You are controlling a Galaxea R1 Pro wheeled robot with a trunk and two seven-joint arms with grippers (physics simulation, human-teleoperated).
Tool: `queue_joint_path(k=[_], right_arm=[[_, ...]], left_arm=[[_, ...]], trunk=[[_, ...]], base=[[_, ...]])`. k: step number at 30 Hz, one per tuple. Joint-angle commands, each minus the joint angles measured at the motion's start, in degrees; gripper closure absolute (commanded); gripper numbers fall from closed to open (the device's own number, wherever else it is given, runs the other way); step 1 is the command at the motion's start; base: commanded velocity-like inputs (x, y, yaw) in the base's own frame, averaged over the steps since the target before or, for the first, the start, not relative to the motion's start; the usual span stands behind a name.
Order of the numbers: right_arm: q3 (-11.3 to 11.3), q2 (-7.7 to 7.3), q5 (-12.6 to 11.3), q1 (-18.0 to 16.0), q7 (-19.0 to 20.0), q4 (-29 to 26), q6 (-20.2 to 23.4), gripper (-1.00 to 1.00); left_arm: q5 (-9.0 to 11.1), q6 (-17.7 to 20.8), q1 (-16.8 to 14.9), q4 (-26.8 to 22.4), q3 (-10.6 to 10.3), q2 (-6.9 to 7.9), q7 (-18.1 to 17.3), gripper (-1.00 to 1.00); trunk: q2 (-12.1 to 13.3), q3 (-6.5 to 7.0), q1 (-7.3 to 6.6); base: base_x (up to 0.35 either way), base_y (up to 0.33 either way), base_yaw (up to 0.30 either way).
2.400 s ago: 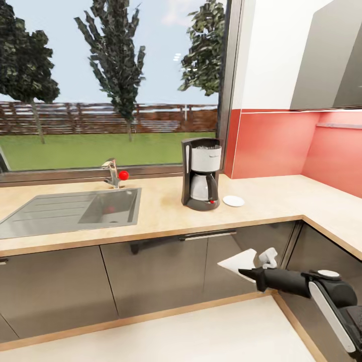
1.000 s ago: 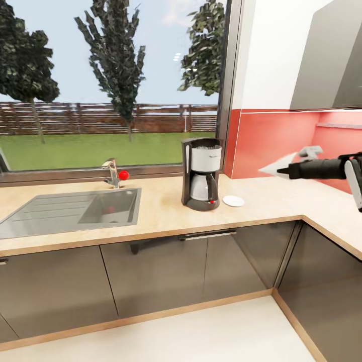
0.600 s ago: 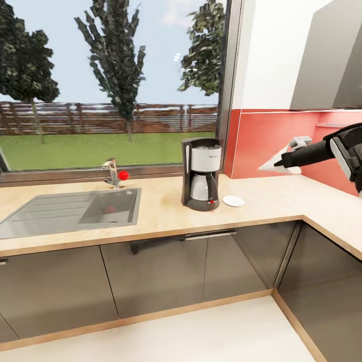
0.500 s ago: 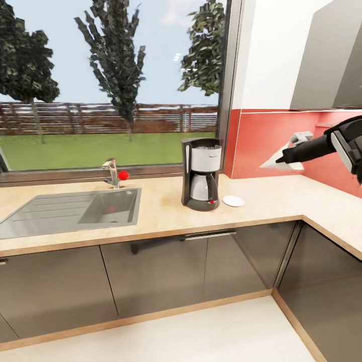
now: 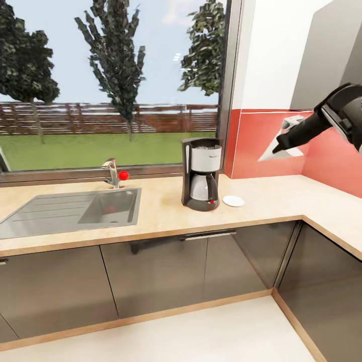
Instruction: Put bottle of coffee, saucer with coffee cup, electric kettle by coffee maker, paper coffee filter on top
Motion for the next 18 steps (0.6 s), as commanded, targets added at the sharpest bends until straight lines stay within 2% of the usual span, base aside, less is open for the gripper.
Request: queue_joint_path(k=[1, 2, 4, 6, 8, 10, 11, 13, 14, 15, 16, 18], right_arm=[[1.2, 0.00, 0.0, -0.7, 0.8, 0.2, 0.3, 1.00], [2.4, 0.09, 0.0, -1.9, 2.0, 0.8, 0.3, 1.00], [3.2, 0.16, 0.2, -2.9, 2.9, 1.2, 0.3, 1.00], [3.9, 0.22, 1.5, -4.4, 4.6, 1.6, 0.3, 1.00], [4.5, 0.60, 6.0, -6.2, 7.9, 1.9, 0.2, 1.00], [4.7, 0.85, 8.8, -7.0, 10.0, 2.0, 0.2, 1.00], [4.8, 1.13, 11.8, -7.7, 12.5, 2.1, 0.2, 1.00], [4.9, 1.39, 15.0, -8.2, 15.0, 2.1, 0.1, 1.00], [5.0, 1.66, 19.7, -8.6, 18.3, 2.1, 0.0, 1.00], [5.0, 1.72, 21.1, -8.7, 19.2, 2.0, 0.0, 1.00], [5.0, 1.82, 23.5, -8.8, 20.8, 2.0, 0.0, 1.00], [5.0, 1.96, 25.5, -9.1, 22.3, 1.9, -0.1, 1.00]], left_arm=[[0.0, 0.0, 0.0, 0.0, 0.2, -0.02, -0.3, -1.00], [0.0, 0.0, 0.0, 0.0, 0.2, -0.02, -0.4, -1.00], [0.0, 0.0, 0.0, 0.0, 0.2, -0.02, -0.4, -1.00], [0.0, 0.0, 0.0, 0.0, 0.2, -0.02, -0.4, -1.00], [0.0, 0.0, 0.0, -0.1, 0.2, -0.02, -0.4, -1.00], [0.0, 0.0, 0.0, -0.1, 0.2, -0.02, -0.4, -1.00], [0.0, 0.0, 0.0, -0.1, 0.2, -0.02, -0.4, -1.00], [0.0, 0.0, 0.0, -0.1, 0.2, -0.02, -0.4, -1.00], [0.0, 0.0, 0.0, -0.1, 0.2, -0.02, -0.5, -1.00], [0.0, 0.0, 0.0, -0.1, 0.2, -0.02, -0.5, -1.00], [0.0, 0.0, 0.0, -0.1, 0.2, -0.02, -0.5, -1.00], [0.0, 0.0, 0.0, -0.1, 0.2, -0.02, -0.5, -1.00]], trunk=[[0.0, -0.06, 0.01], [0.0, -0.06, 0.01], [0.0, -0.06, 0.01], [0.0, -0.06, 0.01], [0.0, -0.06, 0.01], [0.0, -0.06, 0.01], [0.0, -0.06, 0.01], [0.0, -0.06, 0.01], [0.0, -0.06, 0.01], [0.0, -0.06, 0.01], [0.0, -0.06, 0.01], [0.0, -0.06, 0.01]], base=[[0.000, 0.000, 0.000], [0.000, 0.000, 0.000], [0.000, 0.000, 0.000], [0.000, 0.000, 0.000], [0.000, 0.000, 0.000], [0.000, 0.000, 0.000], [0.000, 0.000, 0.000], [0.000, 0.000, 0.000], [0.000, 0.000, 0.000], [0.000, 0.000, 0.000], [0.000, 0.000, 0.000], [0.000, 0.000, 0.000]])
